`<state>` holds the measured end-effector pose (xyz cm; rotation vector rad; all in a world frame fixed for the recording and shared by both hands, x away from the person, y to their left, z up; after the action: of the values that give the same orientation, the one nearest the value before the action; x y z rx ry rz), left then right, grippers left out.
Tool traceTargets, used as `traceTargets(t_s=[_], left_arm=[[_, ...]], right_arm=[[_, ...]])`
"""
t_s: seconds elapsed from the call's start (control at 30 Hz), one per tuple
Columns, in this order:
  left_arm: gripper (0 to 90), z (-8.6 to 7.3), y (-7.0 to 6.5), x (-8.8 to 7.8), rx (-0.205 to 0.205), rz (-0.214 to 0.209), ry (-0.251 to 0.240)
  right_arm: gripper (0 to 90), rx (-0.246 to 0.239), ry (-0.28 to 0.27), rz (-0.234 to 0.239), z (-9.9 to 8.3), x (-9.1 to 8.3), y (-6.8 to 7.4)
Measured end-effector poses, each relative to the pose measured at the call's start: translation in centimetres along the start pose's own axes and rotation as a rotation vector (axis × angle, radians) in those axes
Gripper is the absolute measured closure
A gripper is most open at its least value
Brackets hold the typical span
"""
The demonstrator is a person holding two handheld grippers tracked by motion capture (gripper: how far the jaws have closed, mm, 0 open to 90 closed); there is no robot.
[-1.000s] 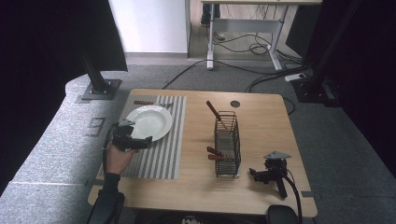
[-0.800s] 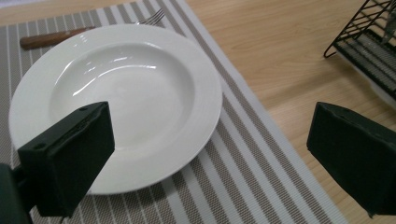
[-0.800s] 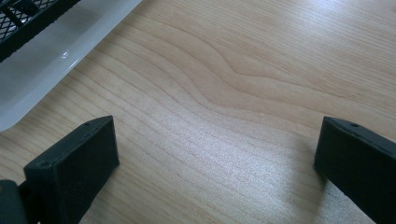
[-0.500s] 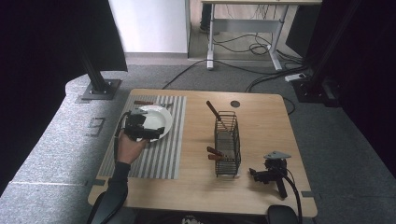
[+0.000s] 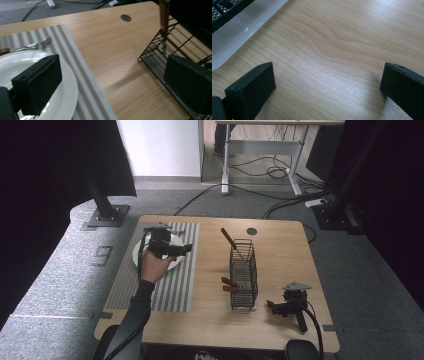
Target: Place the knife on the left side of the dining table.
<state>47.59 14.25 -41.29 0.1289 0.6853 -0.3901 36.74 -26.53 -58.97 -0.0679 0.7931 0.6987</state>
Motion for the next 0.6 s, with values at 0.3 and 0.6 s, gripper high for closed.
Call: traceTargets(t_s=[0.3, 0.6], left_arm=[[2.4, 2.4, -2.8, 1.2, -0.039, -0.037, 0.0], [7.8, 4.6, -5.3, 2.5, -0.068, -0.053, 0.003]], right_arm=[[0.0, 0.0, 0.0, 0.0, 0.0, 0.0, 0.0], [0.0, 0.0, -0.001, 0.0, 0.0, 0.0, 0.0]])
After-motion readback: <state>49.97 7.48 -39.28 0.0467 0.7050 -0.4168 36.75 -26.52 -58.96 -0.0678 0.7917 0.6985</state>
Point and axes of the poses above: each handheld gripper's, and its own axes: x roughly forward along the jaws, z roughly out of its top, y roughly to its left, the point moved 4 cm from there along x, roughly forward along the jaws, and after that the axes turned 15 degrees about z, right-handed, at the moved point
